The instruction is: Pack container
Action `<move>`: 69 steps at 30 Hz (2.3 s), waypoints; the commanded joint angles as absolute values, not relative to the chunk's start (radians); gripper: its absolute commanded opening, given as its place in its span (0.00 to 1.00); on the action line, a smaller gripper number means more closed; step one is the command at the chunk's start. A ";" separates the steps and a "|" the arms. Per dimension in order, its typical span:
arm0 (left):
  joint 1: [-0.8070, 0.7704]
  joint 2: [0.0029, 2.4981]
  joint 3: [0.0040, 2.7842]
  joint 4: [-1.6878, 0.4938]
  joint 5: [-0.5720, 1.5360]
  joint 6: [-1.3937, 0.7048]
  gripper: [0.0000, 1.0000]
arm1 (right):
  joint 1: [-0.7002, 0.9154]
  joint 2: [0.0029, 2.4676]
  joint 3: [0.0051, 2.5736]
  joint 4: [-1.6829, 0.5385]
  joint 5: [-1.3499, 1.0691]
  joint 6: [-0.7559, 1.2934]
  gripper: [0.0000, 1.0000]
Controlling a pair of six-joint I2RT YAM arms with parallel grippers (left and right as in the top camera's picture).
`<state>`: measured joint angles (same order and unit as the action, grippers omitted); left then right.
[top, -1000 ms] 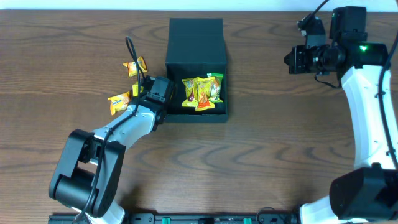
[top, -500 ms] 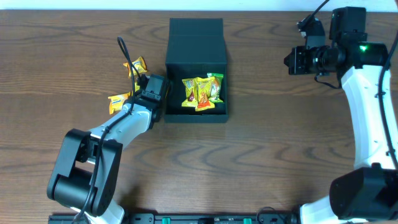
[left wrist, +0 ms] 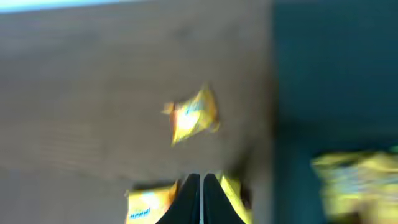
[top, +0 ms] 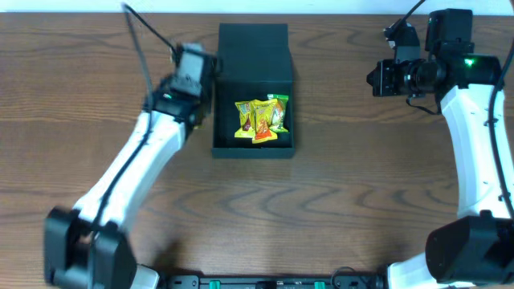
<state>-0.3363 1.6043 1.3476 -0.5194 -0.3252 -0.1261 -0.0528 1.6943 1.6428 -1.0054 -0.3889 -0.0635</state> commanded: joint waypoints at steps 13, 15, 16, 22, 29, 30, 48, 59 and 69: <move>-0.210 1.478 1.442 -0.633 0.060 -0.144 0.45 | -0.044 1.687 1.644 -1.007 -0.398 -0.076 0.02; -0.210 1.534 1.440 -0.733 -0.018 -0.060 0.58 | -0.044 1.687 1.644 -1.007 -0.398 -0.076 0.02; -0.210 1.567 1.440 -0.775 -0.031 -0.016 0.57 | -0.044 1.687 1.644 -1.007 -0.398 -0.076 0.02; -0.210 1.783 1.440 -0.903 -0.027 0.069 0.54 | -0.044 1.687 1.644 -1.014 -0.398 -0.076 0.02; -0.165 1.897 1.428 -0.933 -0.037 0.073 0.50 | -0.044 1.687 1.644 -1.023 -0.397 -0.076 0.02; -0.147 1.897 1.427 -0.920 -0.037 0.076 0.50 | -0.044 1.687 1.644 -1.023 -0.397 -0.076 0.02; -0.093 1.974 1.426 -0.776 0.021 0.203 0.40 | -0.044 1.687 1.644 -1.021 -0.397 -0.076 0.02; -0.093 1.972 1.426 -0.774 0.052 0.272 0.40 | -0.044 1.687 1.644 -1.022 -0.397 -0.075 0.01; -0.094 1.972 1.426 -0.796 0.052 0.420 0.38 | -0.044 1.687 1.644 -1.018 -0.397 -0.063 0.02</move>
